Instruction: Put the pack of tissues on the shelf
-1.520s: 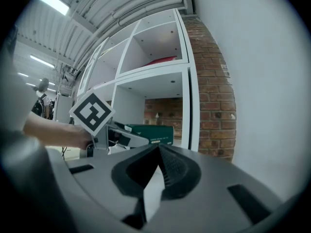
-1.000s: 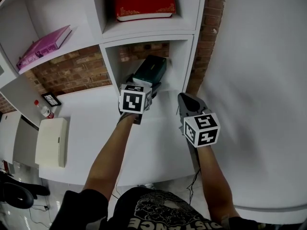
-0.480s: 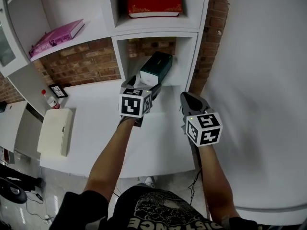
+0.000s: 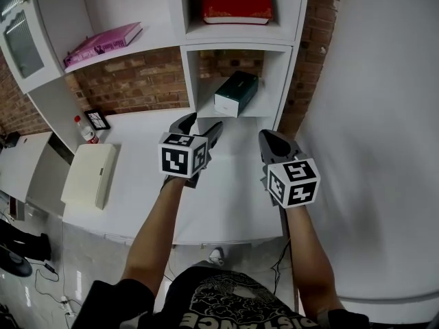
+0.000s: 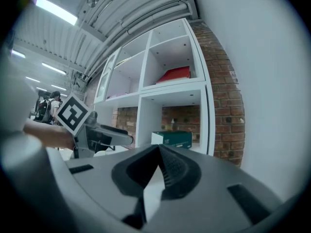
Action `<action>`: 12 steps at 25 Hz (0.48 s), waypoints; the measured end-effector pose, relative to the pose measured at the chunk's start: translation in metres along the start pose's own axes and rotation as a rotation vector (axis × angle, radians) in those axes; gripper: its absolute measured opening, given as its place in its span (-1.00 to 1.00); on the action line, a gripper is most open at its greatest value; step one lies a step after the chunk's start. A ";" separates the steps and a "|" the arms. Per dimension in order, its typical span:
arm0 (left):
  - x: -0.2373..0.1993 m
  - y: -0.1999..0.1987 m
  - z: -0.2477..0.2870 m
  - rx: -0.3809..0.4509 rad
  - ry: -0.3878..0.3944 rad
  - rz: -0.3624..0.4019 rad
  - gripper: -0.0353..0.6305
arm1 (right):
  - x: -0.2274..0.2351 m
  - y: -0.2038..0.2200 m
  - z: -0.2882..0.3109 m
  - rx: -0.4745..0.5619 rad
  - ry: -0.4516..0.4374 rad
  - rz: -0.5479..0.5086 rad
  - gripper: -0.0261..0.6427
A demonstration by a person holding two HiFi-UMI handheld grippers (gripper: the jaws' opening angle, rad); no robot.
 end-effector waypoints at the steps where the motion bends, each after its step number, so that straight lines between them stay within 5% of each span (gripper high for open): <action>1: -0.002 0.001 -0.008 0.004 -0.014 0.000 0.02 | -0.003 -0.002 -0.001 0.004 -0.007 -0.002 -0.91; 6: -0.010 0.001 -0.047 0.034 -0.076 0.008 -0.24 | -0.019 -0.011 -0.004 0.023 -0.033 -0.011 -0.91; 12: -0.006 0.009 -0.077 0.034 -0.061 0.014 -0.51 | -0.036 -0.016 -0.010 0.026 -0.052 -0.029 -0.91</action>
Point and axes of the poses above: the fingertips, and each gripper's own axes: z forward along the fingers, x to its right, y out of its underside, the point moved 3 cm from there along -z, backward along the fingers, and after that the axes turned 4 degrees about -y, right-handed, at the moved point
